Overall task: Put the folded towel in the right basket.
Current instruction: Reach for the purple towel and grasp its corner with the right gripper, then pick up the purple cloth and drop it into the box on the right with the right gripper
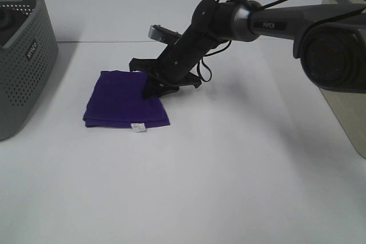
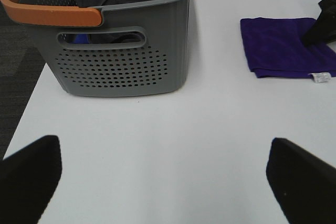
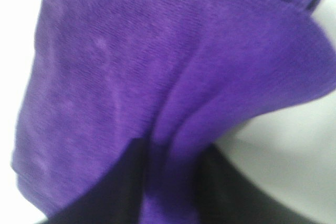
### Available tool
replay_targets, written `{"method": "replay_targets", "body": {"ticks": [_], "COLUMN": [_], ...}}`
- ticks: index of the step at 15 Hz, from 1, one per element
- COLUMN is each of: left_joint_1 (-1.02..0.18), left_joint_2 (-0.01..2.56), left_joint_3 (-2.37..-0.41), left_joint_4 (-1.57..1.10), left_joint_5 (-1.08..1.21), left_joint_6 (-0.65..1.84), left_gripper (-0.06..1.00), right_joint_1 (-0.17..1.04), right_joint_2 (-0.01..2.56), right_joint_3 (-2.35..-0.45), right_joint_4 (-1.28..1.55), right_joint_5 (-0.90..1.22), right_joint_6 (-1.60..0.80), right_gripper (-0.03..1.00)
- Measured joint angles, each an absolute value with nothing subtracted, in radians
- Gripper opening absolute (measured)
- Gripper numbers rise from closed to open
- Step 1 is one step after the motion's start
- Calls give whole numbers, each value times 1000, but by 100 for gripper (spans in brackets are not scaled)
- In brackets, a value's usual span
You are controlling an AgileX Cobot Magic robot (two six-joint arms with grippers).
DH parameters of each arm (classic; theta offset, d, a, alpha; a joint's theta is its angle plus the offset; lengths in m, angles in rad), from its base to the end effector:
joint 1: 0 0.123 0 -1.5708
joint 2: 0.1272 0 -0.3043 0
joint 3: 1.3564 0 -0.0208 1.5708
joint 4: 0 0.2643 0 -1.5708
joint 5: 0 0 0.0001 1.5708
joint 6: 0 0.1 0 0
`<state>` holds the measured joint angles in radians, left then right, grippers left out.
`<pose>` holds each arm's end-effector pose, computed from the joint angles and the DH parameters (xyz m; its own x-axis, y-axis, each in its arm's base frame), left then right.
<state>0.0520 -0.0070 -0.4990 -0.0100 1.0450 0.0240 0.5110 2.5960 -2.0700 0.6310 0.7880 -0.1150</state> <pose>-0.0046 -0.0011 0.2807 -0.4367 -0.0037 -0.8996 -0.0359 0.9993 0.0133 0.4729 0.3131 0.0714 -0.9476 -0.1637 -0.2742 -0.2869 0.8135 0.5059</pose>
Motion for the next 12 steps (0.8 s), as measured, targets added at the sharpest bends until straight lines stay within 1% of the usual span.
{"method": "replay_targets", "body": {"ticks": [1,2,4,7,9,12], "left_joint_1": [52,52,52,52,52,52], "left_joint_2": [-7,-7,-7,-7,-7,-7], "left_joint_3": [-499,-499,-499,-499,-499,-499], "left_joint_4": [-10,-10,-10,-10,-10,-10], "left_joint_5": [1045,1045,1045,1045,1045,1045], "left_joint_6": [24,24,24,24,24,24], "left_gripper": [99,99,99,99,99,99], "right_joint_1": [527,530,525,503,493,490], "right_joint_2": [2597,2597,2592,2555,2515,2377], "right_joint_3": [-2070,-2070,-2070,-2107,-2182,-2389], "right_joint_4": [612,602,601,529,502,449], "right_joint_5": [771,770,789,960,1056,1192], "right_joint_6": [-112,-111,-111,-118,-120,-121], "right_gripper": [9,6,6,6,6,6]}}
